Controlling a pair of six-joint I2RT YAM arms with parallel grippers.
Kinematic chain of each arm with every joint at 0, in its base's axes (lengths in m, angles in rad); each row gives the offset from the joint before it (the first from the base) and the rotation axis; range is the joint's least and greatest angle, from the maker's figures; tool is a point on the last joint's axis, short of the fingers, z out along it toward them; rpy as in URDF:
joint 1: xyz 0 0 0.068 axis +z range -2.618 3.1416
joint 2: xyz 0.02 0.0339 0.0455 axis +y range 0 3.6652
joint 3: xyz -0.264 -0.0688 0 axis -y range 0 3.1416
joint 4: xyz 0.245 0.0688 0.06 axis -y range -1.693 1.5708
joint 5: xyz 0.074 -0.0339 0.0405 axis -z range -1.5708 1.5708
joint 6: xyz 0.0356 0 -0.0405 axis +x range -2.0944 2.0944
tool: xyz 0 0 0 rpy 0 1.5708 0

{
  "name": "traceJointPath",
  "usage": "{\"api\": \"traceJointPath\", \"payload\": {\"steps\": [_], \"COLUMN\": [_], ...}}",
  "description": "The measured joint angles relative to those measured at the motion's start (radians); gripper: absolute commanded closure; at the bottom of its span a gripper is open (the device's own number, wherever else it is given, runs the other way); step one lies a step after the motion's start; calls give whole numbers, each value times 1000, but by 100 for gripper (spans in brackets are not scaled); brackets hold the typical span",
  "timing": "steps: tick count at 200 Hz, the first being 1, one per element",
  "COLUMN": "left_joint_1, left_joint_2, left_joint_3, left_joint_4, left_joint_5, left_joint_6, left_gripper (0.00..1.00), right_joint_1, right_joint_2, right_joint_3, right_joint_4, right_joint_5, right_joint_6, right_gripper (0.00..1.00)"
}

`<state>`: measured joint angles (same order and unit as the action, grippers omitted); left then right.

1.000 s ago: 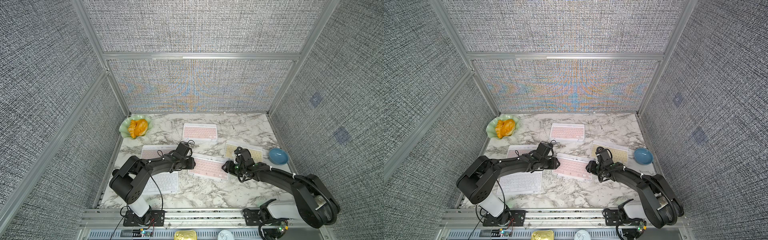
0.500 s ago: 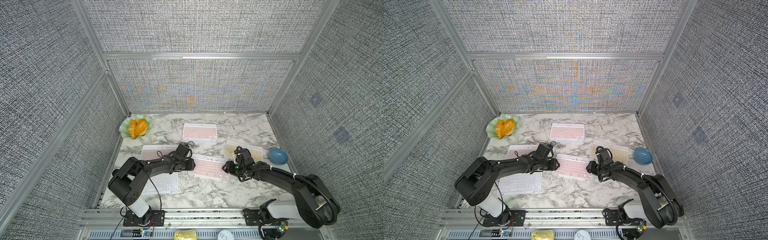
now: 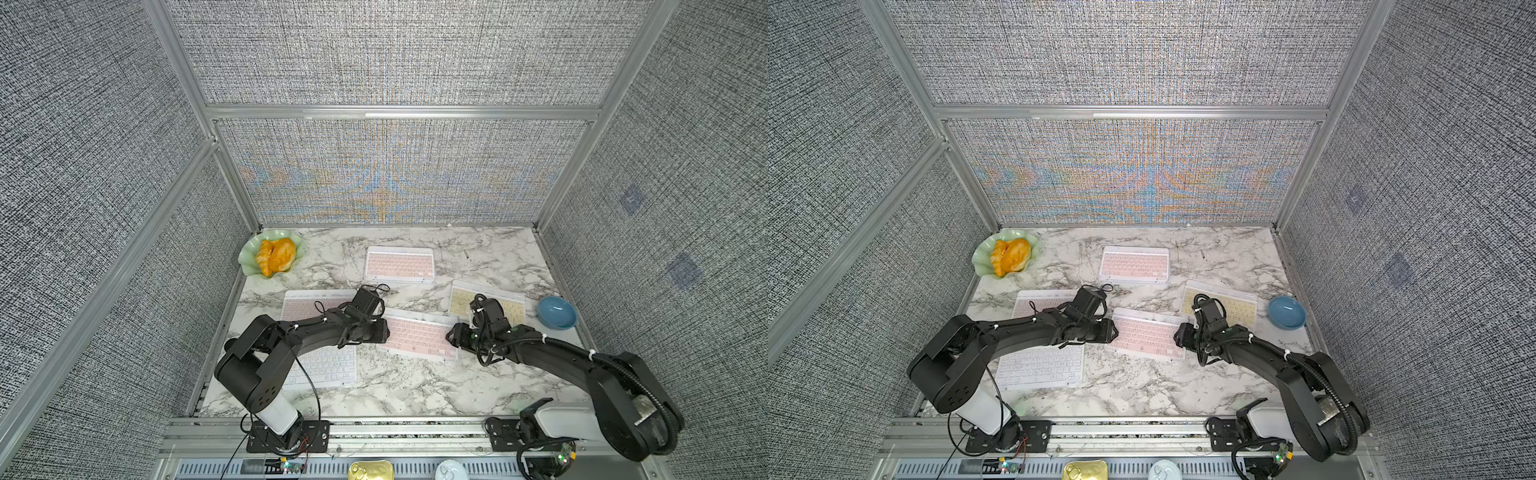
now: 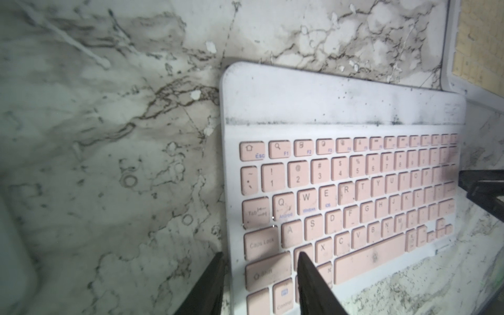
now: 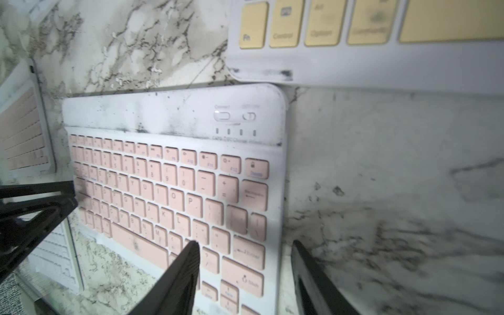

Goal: Stack the numeric keypads
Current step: Pick up the numeric keypad from the center of the board.

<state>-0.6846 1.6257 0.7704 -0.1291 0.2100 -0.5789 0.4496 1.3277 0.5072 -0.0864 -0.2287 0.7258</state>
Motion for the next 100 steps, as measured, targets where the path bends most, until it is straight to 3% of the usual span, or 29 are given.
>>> {"api": "traceJointPath", "payload": {"steps": [53,100], "left_joint_1": [-8,-20], "left_joint_2": [7,15], "left_joint_3": [3,2], "left_joint_4": [3,24], "left_joint_5": [-27,-45], "left_joint_6": [2,3], "left_gripper": [54,55], "right_joint_1": [-5,-5], "right_joint_2": [12,-32], "right_joint_3": [-29,-46], "right_joint_4": [116,84], "right_joint_5": [-34,-51], "right_joint_6": [60,86], "right_gripper": [43,43]}}
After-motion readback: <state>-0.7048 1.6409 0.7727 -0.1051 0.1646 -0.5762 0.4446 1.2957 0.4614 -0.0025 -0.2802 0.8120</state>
